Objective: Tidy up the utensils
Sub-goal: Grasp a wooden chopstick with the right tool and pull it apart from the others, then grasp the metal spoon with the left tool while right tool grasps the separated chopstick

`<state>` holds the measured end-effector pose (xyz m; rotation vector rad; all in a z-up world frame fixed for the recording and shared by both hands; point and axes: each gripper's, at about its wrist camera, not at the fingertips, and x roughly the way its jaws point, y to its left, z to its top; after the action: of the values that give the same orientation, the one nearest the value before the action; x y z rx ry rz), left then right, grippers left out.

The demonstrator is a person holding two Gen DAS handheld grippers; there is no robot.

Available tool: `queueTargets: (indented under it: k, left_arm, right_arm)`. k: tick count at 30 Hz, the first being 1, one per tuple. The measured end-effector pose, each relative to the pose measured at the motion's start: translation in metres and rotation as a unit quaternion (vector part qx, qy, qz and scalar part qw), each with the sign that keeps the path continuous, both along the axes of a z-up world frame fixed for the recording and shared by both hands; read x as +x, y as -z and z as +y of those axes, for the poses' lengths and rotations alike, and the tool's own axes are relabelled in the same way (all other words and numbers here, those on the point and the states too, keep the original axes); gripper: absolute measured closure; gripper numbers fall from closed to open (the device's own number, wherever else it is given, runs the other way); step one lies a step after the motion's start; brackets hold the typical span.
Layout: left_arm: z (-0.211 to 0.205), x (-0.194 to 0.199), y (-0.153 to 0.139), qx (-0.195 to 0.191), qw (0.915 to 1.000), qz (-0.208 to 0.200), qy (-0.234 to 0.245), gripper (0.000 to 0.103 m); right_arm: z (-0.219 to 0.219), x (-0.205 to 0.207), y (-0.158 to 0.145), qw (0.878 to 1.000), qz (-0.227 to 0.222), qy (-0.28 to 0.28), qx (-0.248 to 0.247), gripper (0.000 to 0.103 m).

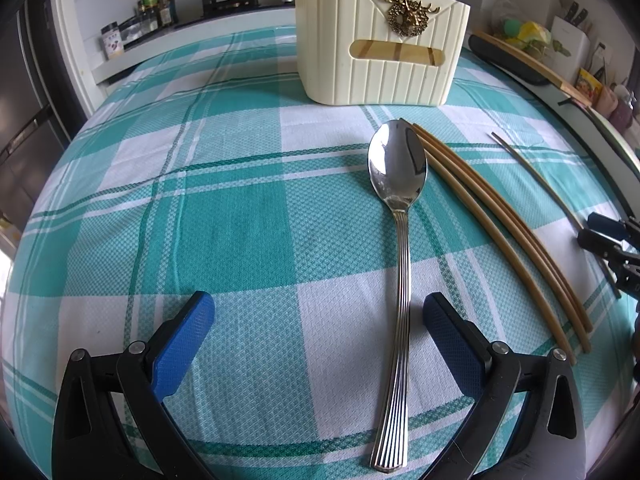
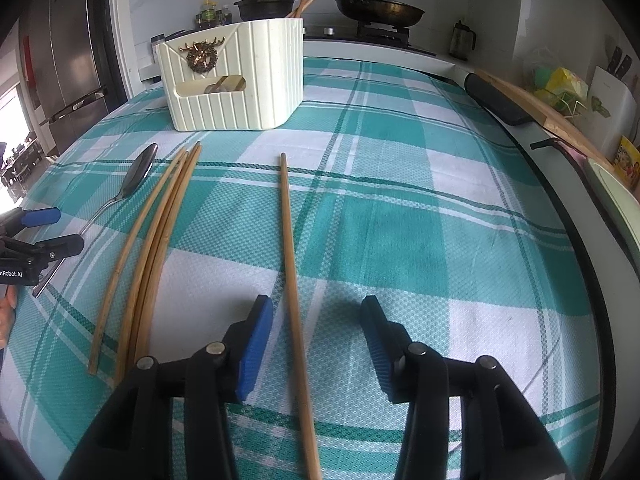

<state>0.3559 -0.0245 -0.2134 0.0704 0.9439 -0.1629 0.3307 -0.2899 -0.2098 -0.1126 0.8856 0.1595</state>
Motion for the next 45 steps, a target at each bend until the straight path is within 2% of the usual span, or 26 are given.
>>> queueTargets:
  k: [21,28,30,33,35,37,40,42,45]
  left_arm:
    - [0.0,0.0,0.0,0.0,1.0,0.0,0.0,0.0]
    - [0.003,-0.002,-0.002,-0.01,0.9999,-0.001,0.003,0.0]
    - [0.004,-0.002,-0.002,-0.012,0.9999,0.003,0.011,0.0]
    - [-0.002,-0.003,-0.003,0.009,0.999,0.014,0.04,0.0]
    - [-0.007,0.003,-0.005,0.014,0.9978,0.034,0.055,0.0]
    - [-0.013,0.01,-0.007,0.02,0.9967,0.048,0.062,0.0]
    - [-0.022,0.029,-0.009,0.022,0.9968,0.055,0.054,0.001]
    - [-0.028,0.039,-0.008,0.027,0.9967,0.056,0.053,0.001]
    - [-0.037,0.057,-0.007,0.03,0.9963,0.056,0.058,0.0]
  right_arm:
    - [-0.002,0.0,0.0,1.0,0.0,0.0,0.004,0.055]
    - [-0.003,0.0,0.0,1.0,0.002,-0.003,0.013,0.049]
    - [-0.001,0.0,0.001,1.0,0.003,-0.004,0.01,0.048]
    - [0.0,0.0,0.0,1.0,0.002,-0.004,0.005,0.048]
    - [0.0,-0.001,0.0,1.0,0.003,-0.004,0.006,0.048]
    - [-0.001,0.0,0.0,1.0,0.006,-0.01,0.014,0.043]
    - [0.004,0.005,-0.001,0.999,0.027,-0.043,-0.006,0.04]
    - [0.003,0.015,-0.004,0.996,0.069,-0.053,-0.005,0.04]
    - [0.013,0.034,-0.007,0.987,0.131,-0.083,-0.036,0.04]
